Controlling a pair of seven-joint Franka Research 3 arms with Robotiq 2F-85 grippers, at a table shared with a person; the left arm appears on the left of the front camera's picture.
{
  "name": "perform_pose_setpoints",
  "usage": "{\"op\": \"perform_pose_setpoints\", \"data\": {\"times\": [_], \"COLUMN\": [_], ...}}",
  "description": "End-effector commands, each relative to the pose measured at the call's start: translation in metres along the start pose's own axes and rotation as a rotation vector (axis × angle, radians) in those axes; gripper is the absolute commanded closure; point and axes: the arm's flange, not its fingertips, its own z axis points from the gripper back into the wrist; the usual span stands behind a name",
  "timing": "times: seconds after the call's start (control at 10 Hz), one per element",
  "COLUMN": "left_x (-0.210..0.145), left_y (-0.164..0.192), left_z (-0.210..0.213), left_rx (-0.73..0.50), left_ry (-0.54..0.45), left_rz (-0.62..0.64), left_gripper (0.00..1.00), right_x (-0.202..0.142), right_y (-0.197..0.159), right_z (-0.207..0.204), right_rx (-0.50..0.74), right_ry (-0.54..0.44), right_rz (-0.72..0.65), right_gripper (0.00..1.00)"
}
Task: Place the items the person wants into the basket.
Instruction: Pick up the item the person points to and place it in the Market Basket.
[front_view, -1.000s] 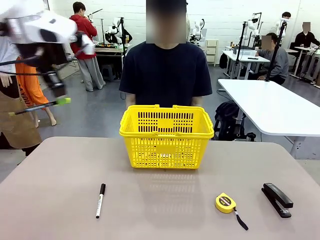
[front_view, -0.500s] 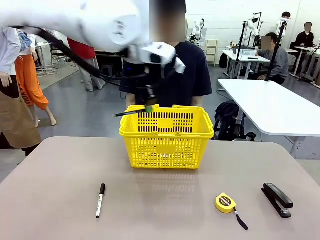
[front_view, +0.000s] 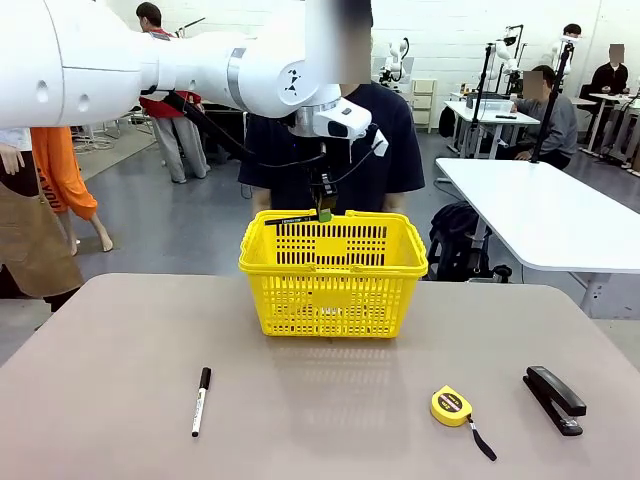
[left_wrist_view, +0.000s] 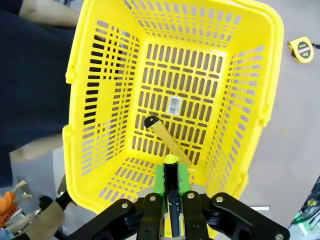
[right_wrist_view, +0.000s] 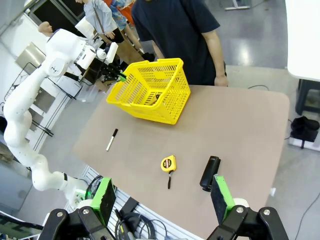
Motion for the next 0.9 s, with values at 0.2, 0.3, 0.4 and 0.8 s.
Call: {"op": "perform_pose_setpoints", "data": {"times": [0.2, 0.3, 0.4, 0.8], "left_x": [0.0000, 0.0000, 0.0000, 0.0003], "left_y": [0.0000, 0.0000, 0.0000, 0.0012], "left_z": [0.0000, 0.0000, 0.0000, -0.0014], "left_rx": [0.000, 0.000, 0.000, -0.009], "left_ry": [0.000, 0.000, 0.000, 0.007], "left_rz": [0.000, 0.000, 0.000, -0.001], "left_gripper": [1.00, 1.00, 1.00, 0.88], "right_x": [0.0010, 0.0010, 0.0010, 0.0010], "right_y": [0.0008, 0.0008, 0.0008, 0.0008], "right_z": [-0.0006, -0.0006, -0.0006, -0.0006], "right_rx": [0.018, 0.018, 0.018, 0.018], "right_ry": [-0.012, -0.012, -0.012, -0.012], "right_rz": [0.006, 0.006, 0.006, 0.006], "right_gripper": [0.00, 0.00, 0.00, 0.00]}}
